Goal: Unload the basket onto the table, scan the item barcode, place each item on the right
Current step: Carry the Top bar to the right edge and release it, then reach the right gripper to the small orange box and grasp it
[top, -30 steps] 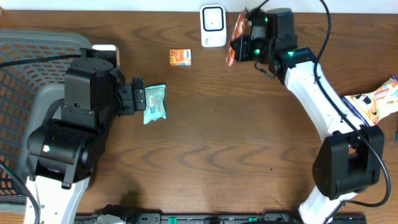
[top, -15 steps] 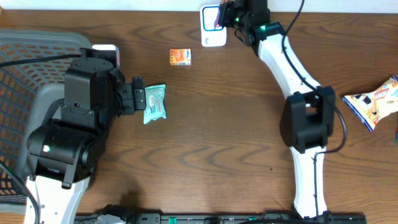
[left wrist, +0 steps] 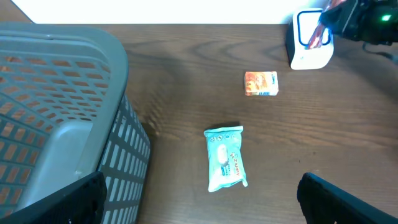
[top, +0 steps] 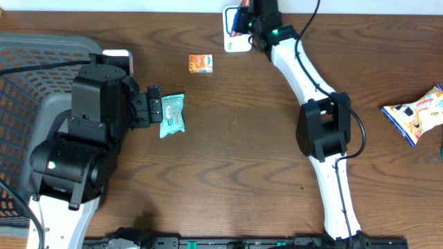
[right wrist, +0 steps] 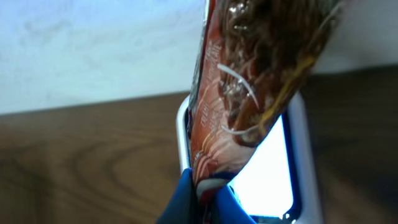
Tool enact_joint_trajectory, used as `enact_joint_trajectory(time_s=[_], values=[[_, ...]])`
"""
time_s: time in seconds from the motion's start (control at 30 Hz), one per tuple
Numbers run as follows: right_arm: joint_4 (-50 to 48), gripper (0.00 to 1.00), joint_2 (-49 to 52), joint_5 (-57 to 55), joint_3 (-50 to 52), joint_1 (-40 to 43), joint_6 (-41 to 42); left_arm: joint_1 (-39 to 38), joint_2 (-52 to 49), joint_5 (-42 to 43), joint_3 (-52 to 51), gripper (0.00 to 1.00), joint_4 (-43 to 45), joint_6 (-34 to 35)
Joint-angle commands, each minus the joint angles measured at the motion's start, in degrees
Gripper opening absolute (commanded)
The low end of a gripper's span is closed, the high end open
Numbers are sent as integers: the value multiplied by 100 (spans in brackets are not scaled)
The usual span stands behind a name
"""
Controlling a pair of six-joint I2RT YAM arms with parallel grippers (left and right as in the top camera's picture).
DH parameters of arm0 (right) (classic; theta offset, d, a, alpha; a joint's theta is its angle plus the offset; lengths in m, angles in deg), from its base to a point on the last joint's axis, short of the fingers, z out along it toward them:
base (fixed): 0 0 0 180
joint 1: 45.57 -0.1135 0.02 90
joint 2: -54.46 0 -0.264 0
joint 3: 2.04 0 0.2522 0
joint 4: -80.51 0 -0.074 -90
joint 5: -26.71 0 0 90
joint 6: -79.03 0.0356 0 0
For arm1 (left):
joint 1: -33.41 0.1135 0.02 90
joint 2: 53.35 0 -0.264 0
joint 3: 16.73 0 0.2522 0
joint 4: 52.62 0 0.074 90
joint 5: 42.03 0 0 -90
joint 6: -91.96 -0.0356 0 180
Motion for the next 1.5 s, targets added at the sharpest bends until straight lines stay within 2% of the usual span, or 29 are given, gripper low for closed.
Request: enact_joint_trajectory(time_s=[0.0,0.27,0.4,0.6,0.77,0.97,1.07,1.13,1.17,1.27,1.37,1.47], values=[[308,1,-61,-120,-407,-4,15,31,-11,-50,-2,98,0,-9],[2750,1,-413,-142,-1390,487,-83,28,-11,-50,-2,98,0,-9],[3956,1,-682,-177,-1539,922,-376,31,-11,-50,-2,98,0,-9],[5510,1,-761,-1189,-1458,1880,-763,31,-11,-50,-2,98,0,-9],[5786,1,-758,-2258,-887,2774,-761,28,-11,-50,-2,98,0,-9],[4948,1,-758,-2173,396,3816,-761,28,-11,-50,-2,98,0,-9],[4750,3,-758,-1672,824,4216,-761,31,-11,-50,-2,98,0,-9],[4741,15,-761,-1110,839,4448,-761,31,-11,-50,-2,98,0,-9],[4776,38,-782,-901,782,4538,-765,31,-11,-50,-2,98,0,-9],[4911,66,-953,-590,542,4693,-761,28,-11,-50,-2,98,0,-9],[4929,84,-1425,-162,330,4680,-758,28,-11,-50,-2,98,0,-9],[4922,92,-1982,50,310,4498,-758,31,-11,-50,-2,98,0,-9]])
